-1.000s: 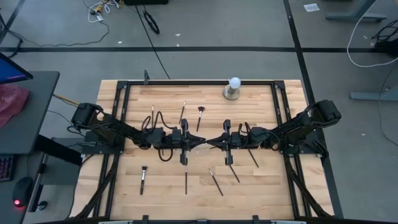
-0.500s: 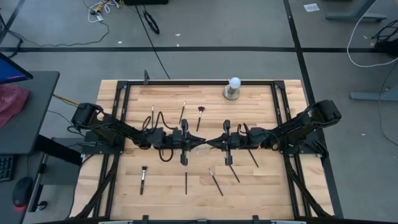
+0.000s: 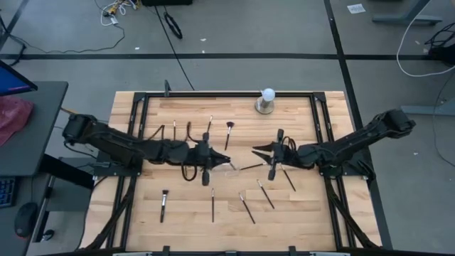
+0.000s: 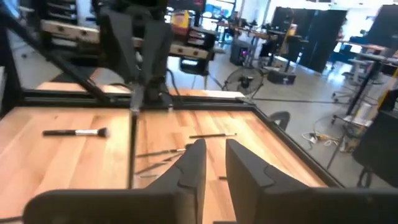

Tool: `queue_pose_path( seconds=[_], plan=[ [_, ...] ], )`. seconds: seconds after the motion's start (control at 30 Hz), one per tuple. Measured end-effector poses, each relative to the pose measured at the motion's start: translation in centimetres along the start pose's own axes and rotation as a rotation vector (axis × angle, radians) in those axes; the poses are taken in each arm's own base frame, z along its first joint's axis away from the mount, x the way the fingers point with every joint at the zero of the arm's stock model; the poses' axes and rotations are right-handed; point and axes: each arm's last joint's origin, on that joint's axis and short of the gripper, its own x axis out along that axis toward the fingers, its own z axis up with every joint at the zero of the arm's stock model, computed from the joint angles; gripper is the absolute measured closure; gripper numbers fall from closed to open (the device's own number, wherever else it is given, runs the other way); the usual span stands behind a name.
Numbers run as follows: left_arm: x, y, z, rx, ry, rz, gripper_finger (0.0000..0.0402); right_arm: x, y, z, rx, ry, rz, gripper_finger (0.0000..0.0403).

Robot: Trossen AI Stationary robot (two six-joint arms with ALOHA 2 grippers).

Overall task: Put items in baskets/containers
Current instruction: Put the eyeshadow brush into the transparent organizer

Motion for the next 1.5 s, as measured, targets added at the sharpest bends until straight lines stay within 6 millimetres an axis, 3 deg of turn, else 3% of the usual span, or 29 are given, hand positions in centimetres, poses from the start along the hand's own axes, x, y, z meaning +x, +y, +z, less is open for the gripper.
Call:
queue_pose_path(
  seconds=[0.2,0.37,0.5,0.8,1.5],
  plan=[
    [-0.8,0.1,2.5,0.023,0.297,0.133,0.0392,0.3,0.6,-0.7,-0.016,0.032,0.017,0.0339],
    [-0.9,0.8,1.6,-0.011,0.356,0.179,0.0390,0.9,1.1,-1.7,-0.004,0.075,0.021,0.0344],
    [-0.9,1.8,-0.5,-0.056,0.400,0.211,0.0391,1.3,1.4,-2.3,0.000,0.098,0.024,0.0344],
    [-0.1,3.6,-2.7,-0.149,0.406,0.146,0.0384,1.4,1.4,-2.1,0.010,0.076,0.026,0.0344],
    [1.0,4.2,-4.0,-0.165,0.451,0.126,0.0382,1.4,1.4,-2.0,0.006,0.067,0.025,0.0344]
  ],
)
